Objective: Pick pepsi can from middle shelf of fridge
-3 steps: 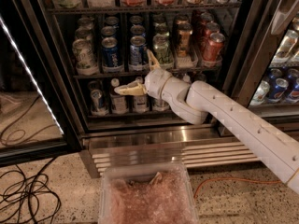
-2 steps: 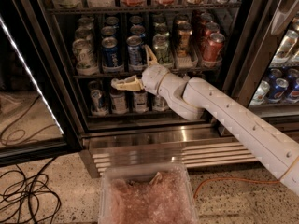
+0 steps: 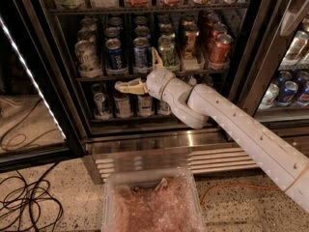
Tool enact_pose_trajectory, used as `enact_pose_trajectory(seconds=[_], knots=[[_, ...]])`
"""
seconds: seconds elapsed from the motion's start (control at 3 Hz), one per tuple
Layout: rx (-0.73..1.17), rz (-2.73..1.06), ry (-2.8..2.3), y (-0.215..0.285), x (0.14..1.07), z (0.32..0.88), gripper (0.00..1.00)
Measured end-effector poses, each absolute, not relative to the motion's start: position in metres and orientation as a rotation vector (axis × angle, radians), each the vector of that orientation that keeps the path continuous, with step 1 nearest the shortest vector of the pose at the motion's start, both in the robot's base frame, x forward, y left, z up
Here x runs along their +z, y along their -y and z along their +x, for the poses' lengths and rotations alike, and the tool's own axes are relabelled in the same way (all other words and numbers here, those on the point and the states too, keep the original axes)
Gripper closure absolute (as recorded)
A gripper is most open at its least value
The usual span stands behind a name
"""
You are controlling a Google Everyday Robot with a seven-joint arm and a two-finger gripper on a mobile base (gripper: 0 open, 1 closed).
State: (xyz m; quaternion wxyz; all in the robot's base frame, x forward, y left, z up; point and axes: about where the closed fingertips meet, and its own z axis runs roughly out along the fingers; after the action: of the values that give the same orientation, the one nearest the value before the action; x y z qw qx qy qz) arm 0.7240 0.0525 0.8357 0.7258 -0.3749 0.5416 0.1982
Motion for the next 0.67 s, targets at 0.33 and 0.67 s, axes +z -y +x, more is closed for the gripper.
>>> enact_pose_trajectory(seconds=[0.33, 0.67], knots=[[0.407, -0.75, -1.193, -0.0479, 0.8338, 0.7256, 0.0], [0.404, -0.742, -1.192, -0.0476, 0.8341, 0.7258, 0.0]])
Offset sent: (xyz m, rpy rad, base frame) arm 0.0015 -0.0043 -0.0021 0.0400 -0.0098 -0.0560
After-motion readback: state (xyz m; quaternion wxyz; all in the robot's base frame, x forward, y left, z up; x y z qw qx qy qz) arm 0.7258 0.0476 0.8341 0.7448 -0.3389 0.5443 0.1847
